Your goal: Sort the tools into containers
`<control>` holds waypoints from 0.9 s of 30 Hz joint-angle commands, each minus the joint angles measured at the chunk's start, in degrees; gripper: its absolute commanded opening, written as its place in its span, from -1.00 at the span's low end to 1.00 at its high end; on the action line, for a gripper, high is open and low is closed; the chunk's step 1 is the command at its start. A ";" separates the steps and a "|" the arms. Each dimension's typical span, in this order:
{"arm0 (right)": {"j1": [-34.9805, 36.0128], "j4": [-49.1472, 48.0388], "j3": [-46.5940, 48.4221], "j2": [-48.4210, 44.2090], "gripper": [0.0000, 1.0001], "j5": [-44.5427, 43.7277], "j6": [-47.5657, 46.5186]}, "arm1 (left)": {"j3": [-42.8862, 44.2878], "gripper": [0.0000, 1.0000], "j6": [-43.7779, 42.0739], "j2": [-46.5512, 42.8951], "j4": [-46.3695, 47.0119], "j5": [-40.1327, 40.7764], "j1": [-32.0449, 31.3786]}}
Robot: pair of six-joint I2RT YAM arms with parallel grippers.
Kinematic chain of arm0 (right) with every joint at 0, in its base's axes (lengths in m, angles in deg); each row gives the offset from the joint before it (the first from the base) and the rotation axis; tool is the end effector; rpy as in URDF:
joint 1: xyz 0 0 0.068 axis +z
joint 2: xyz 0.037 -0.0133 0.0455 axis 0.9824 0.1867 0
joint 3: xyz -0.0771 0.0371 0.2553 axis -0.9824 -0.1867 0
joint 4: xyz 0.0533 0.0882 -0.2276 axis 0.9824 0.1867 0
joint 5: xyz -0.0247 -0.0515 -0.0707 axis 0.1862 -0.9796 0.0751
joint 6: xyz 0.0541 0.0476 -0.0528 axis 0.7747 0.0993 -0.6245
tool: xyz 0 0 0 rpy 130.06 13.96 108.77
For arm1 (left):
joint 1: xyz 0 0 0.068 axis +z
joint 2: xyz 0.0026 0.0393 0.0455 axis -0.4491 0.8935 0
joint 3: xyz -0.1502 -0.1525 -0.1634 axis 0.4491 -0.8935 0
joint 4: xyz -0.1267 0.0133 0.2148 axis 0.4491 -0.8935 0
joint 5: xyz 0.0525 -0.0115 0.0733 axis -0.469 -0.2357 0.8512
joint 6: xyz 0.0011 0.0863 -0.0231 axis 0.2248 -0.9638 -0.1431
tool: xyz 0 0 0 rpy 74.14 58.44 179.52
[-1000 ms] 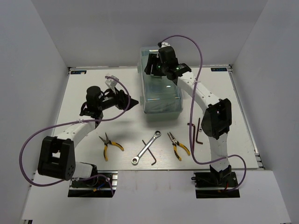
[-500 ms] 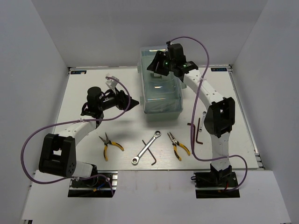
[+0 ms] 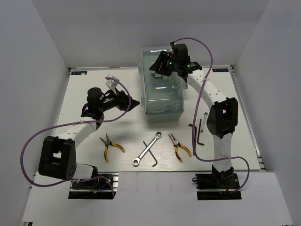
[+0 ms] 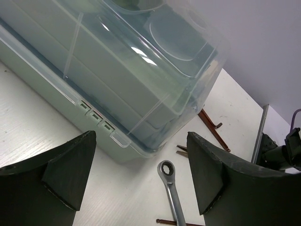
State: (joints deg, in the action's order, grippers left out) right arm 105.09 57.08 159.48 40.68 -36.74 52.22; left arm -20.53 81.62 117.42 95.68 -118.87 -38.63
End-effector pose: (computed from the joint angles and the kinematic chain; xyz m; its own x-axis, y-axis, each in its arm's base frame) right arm 0.4613 0.2456 0.3213 -0.6826 0.3572 -0.6376 -0.2489 0.7066 0.6624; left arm 0.3016 -0.1210 0.2569 -0.4554 -0.1566 -0.8764 0.7093 0.5312 -0.4634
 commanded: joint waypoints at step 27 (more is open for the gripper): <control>1.49 -0.52 -0.70 -1.29 0.12 2.12 -2.22 | 12.54 0.71 3.19 15.75 4.08 5.04 -4.13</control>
State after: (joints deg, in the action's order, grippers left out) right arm 106.33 56.67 159.31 40.68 -37.46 49.25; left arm -10.19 84.66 132.76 99.15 -114.67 -41.36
